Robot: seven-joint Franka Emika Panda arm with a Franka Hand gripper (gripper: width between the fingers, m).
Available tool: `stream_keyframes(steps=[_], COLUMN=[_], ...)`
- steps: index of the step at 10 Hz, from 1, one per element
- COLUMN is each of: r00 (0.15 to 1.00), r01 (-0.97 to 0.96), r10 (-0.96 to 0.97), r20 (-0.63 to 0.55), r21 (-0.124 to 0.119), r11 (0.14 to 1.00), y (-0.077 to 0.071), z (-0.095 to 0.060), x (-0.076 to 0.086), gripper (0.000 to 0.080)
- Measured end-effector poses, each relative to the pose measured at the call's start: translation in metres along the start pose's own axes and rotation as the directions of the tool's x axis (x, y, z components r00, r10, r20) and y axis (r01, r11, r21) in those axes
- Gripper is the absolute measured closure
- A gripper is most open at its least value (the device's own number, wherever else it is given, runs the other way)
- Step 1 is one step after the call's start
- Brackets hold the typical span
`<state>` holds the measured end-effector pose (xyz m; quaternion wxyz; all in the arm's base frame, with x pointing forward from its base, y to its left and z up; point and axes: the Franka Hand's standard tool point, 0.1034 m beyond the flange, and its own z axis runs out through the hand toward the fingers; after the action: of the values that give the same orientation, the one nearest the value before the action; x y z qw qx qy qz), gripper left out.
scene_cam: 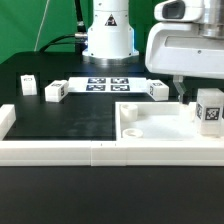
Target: Assemble one leg
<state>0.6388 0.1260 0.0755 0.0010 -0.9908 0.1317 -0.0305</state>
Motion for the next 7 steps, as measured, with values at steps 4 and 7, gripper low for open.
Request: stream_keyframes(steps=[4,7], r00=[0.935,0.927], r01=[0.354,0.375], r10=[-0.354,-0.375], r20=[-0.003,-0.001], r21=[-0.019,-0.019], r11=[0.935,0.927], y=[0.0039,0.0056], z=[-0.0038,-0.0026], x=[0.0054,0.0055], gripper=[0.015,0.0239])
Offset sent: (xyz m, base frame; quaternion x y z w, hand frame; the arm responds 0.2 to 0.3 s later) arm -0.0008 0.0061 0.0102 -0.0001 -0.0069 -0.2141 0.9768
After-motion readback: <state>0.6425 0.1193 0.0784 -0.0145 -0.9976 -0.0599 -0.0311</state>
